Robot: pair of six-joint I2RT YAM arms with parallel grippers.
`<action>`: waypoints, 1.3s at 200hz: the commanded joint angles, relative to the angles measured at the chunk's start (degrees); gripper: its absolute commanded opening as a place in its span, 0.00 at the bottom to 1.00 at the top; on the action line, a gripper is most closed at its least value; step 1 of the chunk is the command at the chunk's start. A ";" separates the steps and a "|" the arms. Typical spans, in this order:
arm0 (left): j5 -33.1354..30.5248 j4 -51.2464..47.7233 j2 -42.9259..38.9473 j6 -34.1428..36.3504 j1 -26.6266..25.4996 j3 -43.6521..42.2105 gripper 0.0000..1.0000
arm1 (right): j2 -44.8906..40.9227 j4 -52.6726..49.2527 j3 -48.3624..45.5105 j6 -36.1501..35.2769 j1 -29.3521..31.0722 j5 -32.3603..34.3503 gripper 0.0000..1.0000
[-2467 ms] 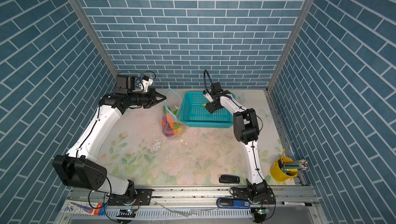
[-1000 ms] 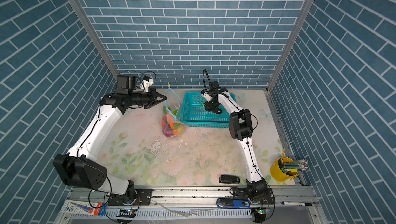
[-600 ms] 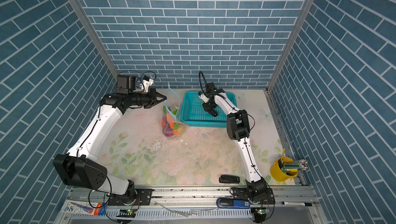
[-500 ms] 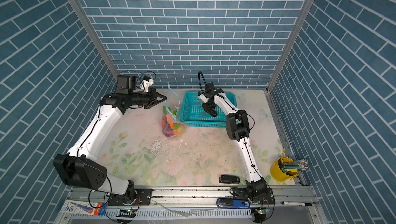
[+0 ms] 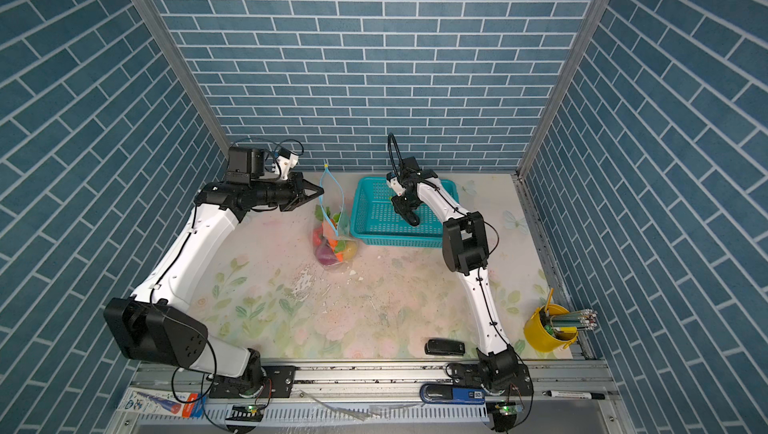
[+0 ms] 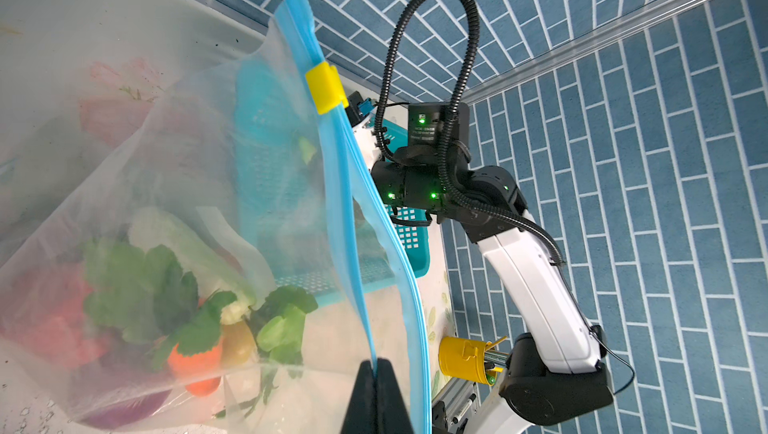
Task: Place the food in the zip-top bag and seal the zipper
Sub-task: 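Close the right gripper on the eggplant body and lift it, then carry the eggplant with the right gripper to the bag opening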
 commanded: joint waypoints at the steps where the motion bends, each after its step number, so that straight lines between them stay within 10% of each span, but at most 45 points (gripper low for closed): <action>1: 0.26 0.88 -0.88 -0.17 -0.37 -0.64 0.00 | -7.52 5.71 -5.85 5.47 0.76 -1.65 0.14; 126: -0.44 -1.23 -0.18 -0.04 -1.11 2.43 0.00 | -29.80 28.26 -23.55 19.12 2.57 -0.86 0.00; 260: -0.57 -1.73 0.98 0.32 -1.88 4.11 0.00 | -42.35 47.35 -29.88 24.95 17.63 6.25 0.00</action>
